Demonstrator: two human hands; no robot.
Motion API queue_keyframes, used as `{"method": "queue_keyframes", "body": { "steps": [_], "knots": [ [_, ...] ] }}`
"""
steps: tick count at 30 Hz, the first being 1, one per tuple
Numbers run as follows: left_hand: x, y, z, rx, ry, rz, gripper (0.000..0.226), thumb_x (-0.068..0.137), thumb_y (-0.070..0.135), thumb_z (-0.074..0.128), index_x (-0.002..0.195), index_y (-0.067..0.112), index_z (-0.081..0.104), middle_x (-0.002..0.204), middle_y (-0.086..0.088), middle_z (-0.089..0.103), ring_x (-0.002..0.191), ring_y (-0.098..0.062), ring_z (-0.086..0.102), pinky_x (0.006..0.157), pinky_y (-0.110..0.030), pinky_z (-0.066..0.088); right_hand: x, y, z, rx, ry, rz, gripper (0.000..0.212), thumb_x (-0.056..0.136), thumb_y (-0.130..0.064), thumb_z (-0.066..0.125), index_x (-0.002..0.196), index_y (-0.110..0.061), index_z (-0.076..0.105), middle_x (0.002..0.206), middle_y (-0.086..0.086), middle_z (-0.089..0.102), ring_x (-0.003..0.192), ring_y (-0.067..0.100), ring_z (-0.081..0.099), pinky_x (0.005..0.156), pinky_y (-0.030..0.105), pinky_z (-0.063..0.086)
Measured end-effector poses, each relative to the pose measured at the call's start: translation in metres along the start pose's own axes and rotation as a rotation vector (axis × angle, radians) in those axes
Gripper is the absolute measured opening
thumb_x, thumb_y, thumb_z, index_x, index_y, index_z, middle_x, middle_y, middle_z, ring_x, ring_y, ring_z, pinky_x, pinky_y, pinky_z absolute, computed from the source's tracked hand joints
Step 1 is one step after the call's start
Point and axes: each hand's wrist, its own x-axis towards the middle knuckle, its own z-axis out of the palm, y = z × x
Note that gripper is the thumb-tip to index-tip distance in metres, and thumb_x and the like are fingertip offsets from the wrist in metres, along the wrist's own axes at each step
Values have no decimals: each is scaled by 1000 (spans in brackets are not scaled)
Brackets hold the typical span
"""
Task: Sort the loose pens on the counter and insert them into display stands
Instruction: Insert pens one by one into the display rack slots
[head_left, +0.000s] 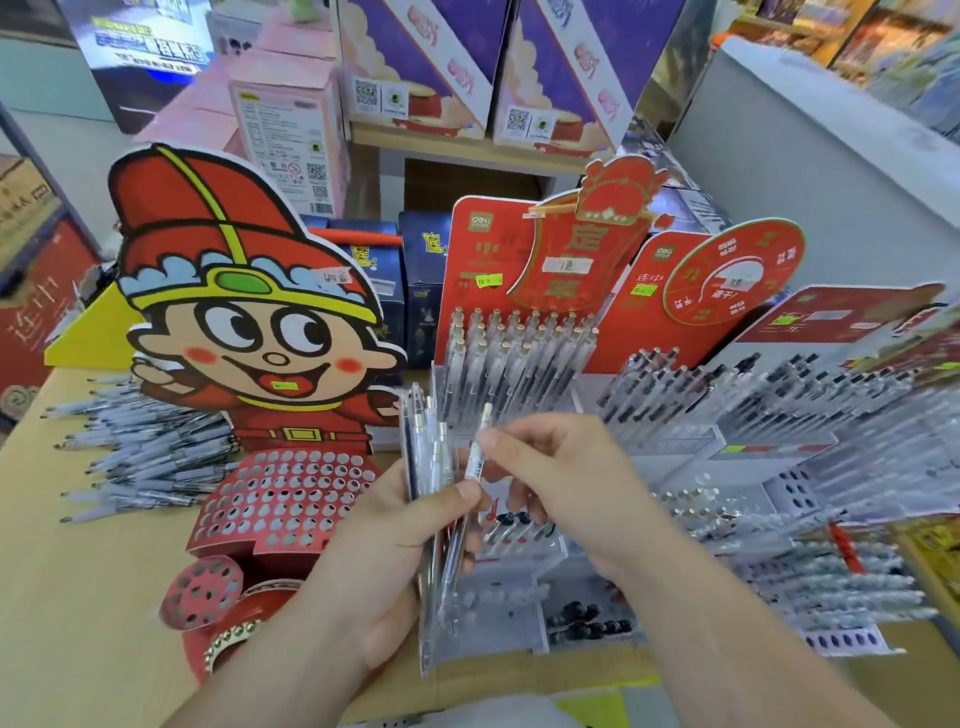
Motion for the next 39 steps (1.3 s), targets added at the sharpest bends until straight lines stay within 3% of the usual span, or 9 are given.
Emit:
{"method": "queue_keyframes", "body": {
  "steps": [3,7,13,20,25,29,32,35,39],
  "knots": [
    [-2,-2,3,41,-33,-4,18,70,10,76,84,22,76,75,-11,65,56,-19,56,50,-28,48,-2,6,1,94,38,23,19,88,-30,75,83,-12,75,62,0,65,54,12,59,48,25,41],
    [-1,0,1,81,-66,-36,23,69,7,85,85,20,75,76,-11,64,55,-20,56,49,-28,46,-3,9,0,215,4,69,12,91,-22,73,89,-10,74,71,2,68,58,14,60,48,26,39],
    [1,9,-1,75,-199,-51,14,70,19,80,83,24,77,76,-12,67,53,-20,59,46,-27,45,-1,11,-12,395,-152,69,27,86,-25,71,107,-8,75,66,-2,61,60,12,53,52,22,40],
    [5,4,0,42,-200,-45,28,67,22,84,93,14,75,79,-14,68,53,-21,59,45,-27,47,-1,18,-21,557,-275,-33,19,88,-15,70,105,-8,74,83,12,65,68,18,60,57,22,48],
    [11,2,0,-58,11,-67,46,74,22,79,115,9,64,73,-12,61,52,-20,55,43,-27,47,0,2,-42,532,-36,-120,20,78,-15,69,96,-10,75,93,13,74,69,15,64,57,21,51],
    [12,1,-7,-95,66,-41,32,83,21,70,113,13,60,69,-5,56,51,-16,48,42,-26,44,4,-13,-63,329,265,-338,6,85,-10,72,88,-15,75,79,6,74,74,20,67,64,28,55],
    [13,-2,-11,-83,77,-46,33,81,22,73,110,16,59,69,-4,53,52,-15,46,44,-27,43,12,-14,-65,95,430,-455,7,88,-11,75,90,-17,72,80,3,74,77,23,71,69,34,59],
    [13,-4,-13,-84,126,-53,31,78,22,75,104,17,59,69,-2,52,52,-15,45,44,-27,41,21,-7,-60,-138,509,-496,9,88,-18,77,93,-18,71,81,-3,71,78,17,68,74,38,60],
    [11,-5,-17,-82,150,-48,25,80,23,74,100,18,59,70,-2,54,52,-15,46,45,-27,41,30,-2,-48,-178,508,-487,9,88,-20,77,94,-20,69,81,-6,68,75,12,65,76,36,59]
  ]
}}
